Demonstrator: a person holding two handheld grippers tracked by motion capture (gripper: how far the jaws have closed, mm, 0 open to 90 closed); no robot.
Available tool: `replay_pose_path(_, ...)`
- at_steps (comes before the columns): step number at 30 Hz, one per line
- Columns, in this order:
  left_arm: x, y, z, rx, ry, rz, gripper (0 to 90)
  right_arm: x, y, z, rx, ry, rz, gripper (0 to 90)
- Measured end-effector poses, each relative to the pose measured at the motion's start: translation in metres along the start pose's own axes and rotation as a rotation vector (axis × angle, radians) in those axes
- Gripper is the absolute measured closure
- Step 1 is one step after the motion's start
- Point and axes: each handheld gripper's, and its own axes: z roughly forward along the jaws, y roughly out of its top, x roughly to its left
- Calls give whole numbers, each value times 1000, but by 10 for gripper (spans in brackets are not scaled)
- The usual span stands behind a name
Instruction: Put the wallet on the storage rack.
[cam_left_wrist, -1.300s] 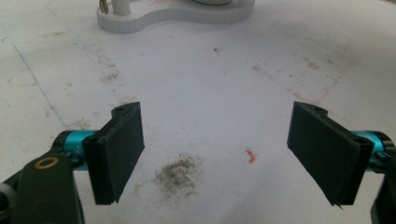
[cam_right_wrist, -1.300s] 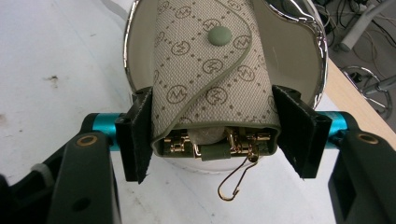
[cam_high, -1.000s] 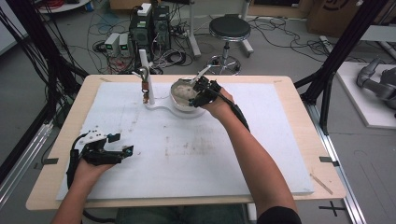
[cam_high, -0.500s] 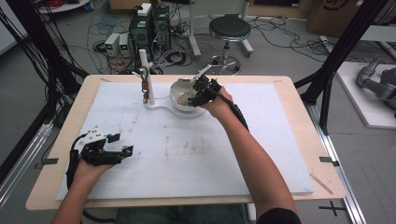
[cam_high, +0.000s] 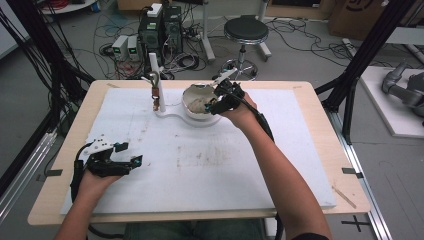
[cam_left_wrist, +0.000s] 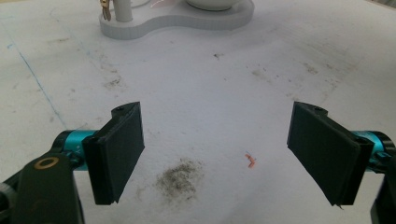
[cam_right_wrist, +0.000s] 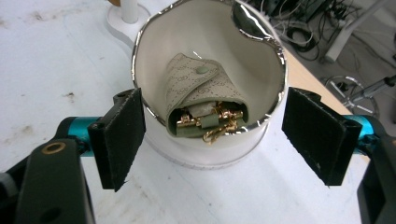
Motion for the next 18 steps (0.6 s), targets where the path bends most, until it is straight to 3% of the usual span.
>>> replay_pose_path(5, -2, 6, 5, -9, 20, 27, 187, 1, -14, -14, -34, 0, 23, 219)
replay_pose_path(8, -5, 10, 9, -25, 17, 39, 187, 1, -23, -22, -27, 6, 41, 219)
replay_pose_path(9, -5, 11, 10, -27, 14, 41, 187, 2, -31, -30, -62, 3, 45, 219)
replay_pose_path(14, -7, 15, 16, -28, -1, 46, 187, 2, -46, -46, -85, 9, 57, 219)
replay_pose_path(15, -7, 15, 17, -29, -3, 47, 187, 2, -55, -54, -115, 20, 79, 219)
replay_pose_path(18, -7, 17, 19, -32, -8, 51, 187, 2, -63, -59, -121, 21, 93, 218)
